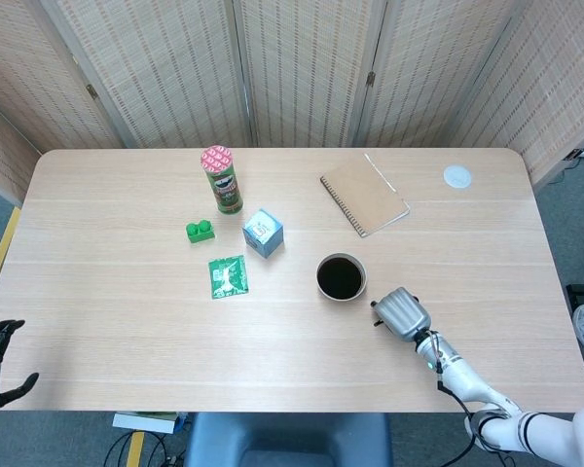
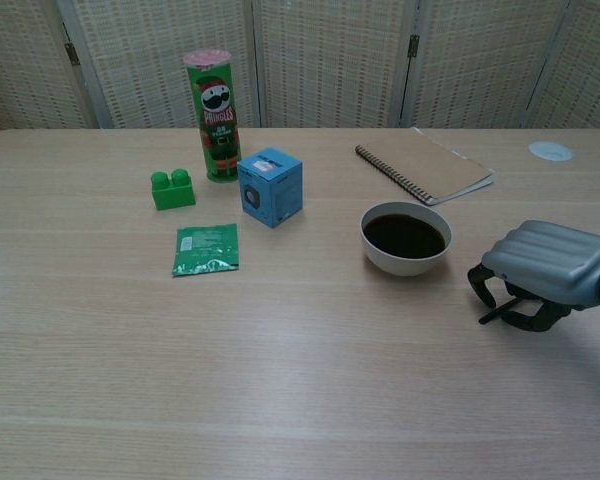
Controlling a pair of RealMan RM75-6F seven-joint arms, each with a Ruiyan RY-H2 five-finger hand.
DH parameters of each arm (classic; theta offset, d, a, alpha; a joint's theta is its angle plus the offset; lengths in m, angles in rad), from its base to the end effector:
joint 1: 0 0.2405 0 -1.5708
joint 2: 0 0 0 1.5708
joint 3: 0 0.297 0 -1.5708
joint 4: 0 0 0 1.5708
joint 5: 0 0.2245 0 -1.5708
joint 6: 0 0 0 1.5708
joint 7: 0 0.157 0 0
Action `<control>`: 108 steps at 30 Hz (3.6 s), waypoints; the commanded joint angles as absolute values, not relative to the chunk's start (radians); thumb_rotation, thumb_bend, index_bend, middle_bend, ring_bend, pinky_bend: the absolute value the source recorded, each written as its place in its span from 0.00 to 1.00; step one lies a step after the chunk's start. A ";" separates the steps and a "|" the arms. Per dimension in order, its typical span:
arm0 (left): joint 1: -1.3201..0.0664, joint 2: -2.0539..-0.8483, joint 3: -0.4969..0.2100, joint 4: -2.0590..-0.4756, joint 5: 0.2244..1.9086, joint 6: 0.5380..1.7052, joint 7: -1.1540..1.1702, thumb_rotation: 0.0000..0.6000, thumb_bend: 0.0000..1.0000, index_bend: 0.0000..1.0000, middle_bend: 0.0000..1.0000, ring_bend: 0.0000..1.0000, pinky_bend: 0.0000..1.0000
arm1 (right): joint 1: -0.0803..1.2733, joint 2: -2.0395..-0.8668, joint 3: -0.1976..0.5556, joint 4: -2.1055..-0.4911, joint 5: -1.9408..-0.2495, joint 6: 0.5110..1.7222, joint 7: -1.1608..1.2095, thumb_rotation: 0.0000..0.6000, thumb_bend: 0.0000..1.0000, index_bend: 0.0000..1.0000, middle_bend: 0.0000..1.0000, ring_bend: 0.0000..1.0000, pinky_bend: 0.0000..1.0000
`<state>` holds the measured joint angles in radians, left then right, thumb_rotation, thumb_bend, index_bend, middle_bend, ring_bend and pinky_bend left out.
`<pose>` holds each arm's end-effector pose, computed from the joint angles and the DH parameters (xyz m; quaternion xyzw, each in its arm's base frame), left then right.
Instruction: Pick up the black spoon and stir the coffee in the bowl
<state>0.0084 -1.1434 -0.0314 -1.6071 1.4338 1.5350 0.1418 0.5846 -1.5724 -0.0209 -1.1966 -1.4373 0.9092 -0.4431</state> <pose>-0.3771 0.1594 0.1636 -0.5733 -0.3844 -0.3179 0.6500 -0.2936 -0.3341 -0.0554 0.8543 -0.2126 0.1991 0.4304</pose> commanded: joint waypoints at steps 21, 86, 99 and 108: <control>0.015 -1.150 -0.030 -1.592 1.433 1.537 0.126 1.00 0.24 0.21 0.22 0.21 0.19 | 0.581 -1.584 -0.028 -1.179 -1.445 0.916 -0.456 1.00 0.42 0.57 1.00 1.00 1.00; 0.023 -1.129 -0.034 -1.628 1.424 1.539 0.156 1.00 0.24 0.21 0.22 0.21 0.19 | 0.782 -1.693 0.230 -1.074 -1.377 0.823 0.681 1.00 0.51 0.65 1.00 1.00 1.00; 0.027 -1.124 -0.033 -1.635 1.418 1.540 0.167 1.00 0.23 0.21 0.22 0.21 0.19 | 0.801 -1.785 0.209 -0.945 -1.404 0.835 0.776 1.00 0.51 0.66 1.00 1.00 1.00; 0.024 -1.130 -0.033 -1.632 1.421 1.538 0.165 1.00 0.24 0.21 0.22 0.21 0.19 | 0.762 -1.771 0.166 -0.952 -1.433 0.883 0.796 1.00 0.52 0.66 1.00 1.00 1.00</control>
<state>0.0244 -1.1295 -0.0325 -1.6320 1.4213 1.5380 0.1657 0.7670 -1.7741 0.1700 -0.9514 -1.4311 0.8786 0.7981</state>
